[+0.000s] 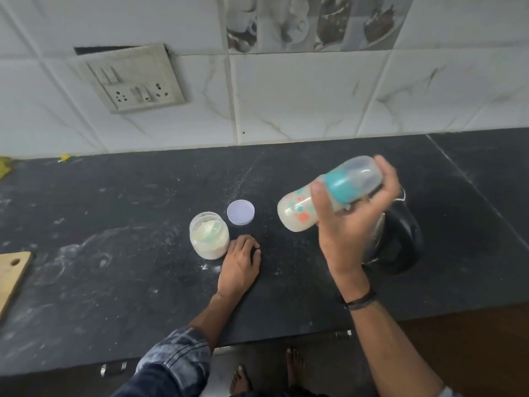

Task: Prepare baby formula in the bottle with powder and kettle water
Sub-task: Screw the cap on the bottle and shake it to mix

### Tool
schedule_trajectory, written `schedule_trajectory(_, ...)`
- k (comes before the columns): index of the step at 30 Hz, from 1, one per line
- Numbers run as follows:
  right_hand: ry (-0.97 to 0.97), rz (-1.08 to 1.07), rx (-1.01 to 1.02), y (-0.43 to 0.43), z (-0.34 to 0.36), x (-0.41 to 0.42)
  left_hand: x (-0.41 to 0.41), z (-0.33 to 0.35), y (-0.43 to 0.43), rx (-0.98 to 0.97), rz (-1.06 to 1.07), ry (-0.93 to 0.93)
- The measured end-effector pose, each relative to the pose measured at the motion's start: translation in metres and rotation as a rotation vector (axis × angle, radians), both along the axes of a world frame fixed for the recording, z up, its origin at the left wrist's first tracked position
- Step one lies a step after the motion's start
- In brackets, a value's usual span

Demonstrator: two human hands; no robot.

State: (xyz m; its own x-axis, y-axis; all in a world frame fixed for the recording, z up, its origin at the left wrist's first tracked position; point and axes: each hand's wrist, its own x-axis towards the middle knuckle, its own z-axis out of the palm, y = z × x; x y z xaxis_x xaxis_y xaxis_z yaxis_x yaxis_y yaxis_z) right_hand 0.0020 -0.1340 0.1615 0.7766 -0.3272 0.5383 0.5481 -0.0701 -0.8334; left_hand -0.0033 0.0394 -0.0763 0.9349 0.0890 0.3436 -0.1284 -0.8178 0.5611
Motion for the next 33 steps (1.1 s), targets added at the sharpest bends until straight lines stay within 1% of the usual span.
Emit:
schedule_trajectory(2, -0.052, -0.048, -0.019, -0.001, 0.002, -0.002, 0.001, 0.001, 0.001, 0.006, 0.011, 0.007)
schedule_trajectory(3, -0.042, -0.071, -0.075, -0.002, -0.001, 0.001, 0.002, 0.0, 0.001, 0.008, 0.013, 0.011)
schedule_trajectory(4, -0.004, -0.07, -0.151, -0.003, -0.007, 0.006, 0.001, 0.0, 0.001, 0.011, 0.012, 0.018)
schedule_trajectory(6, 0.144, 0.041, -0.33, -0.006, -0.023, 0.015, 0.0, 0.001, 0.0, 0.013, 0.007, 0.024)
schedule_trajectory(9, 0.331, 0.182, -0.7, -0.013, -0.06, 0.026, 0.0, 0.004, -0.001, 0.021, 0.003, 0.021)
schedule_trajectory(10, 0.377, 0.213, -0.783, -0.015, -0.07, 0.028, 0.0, 0.005, -0.001, 0.026, 0.002, 0.017)
schedule_trajectory(12, 0.446, 0.267, -0.864, -0.016, -0.088, 0.033, 0.0, 0.006, -0.001, 0.029, -0.001, 0.012)
schedule_trajectory(16, 0.501, 0.335, -0.892, -0.013, -0.109, 0.037, -0.002, 0.008, -0.002, 0.015, 0.013, 0.011)
schedule_trajectory(22, 0.461, 0.364, -0.916, -0.012, -0.135, 0.039, -0.002, 0.009, -0.002, 0.011, 0.017, 0.025)
schedule_trajectory(29, 0.457, 0.334, -0.832, -0.013, -0.151, 0.04, 0.0, 0.008, -0.002, 0.021, 0.011, 0.027)
schedule_trajectory(33, 0.515, 0.36, -0.728, -0.012, -0.156, 0.036, 0.0, 0.009, -0.002, 0.016, 0.017, 0.03)
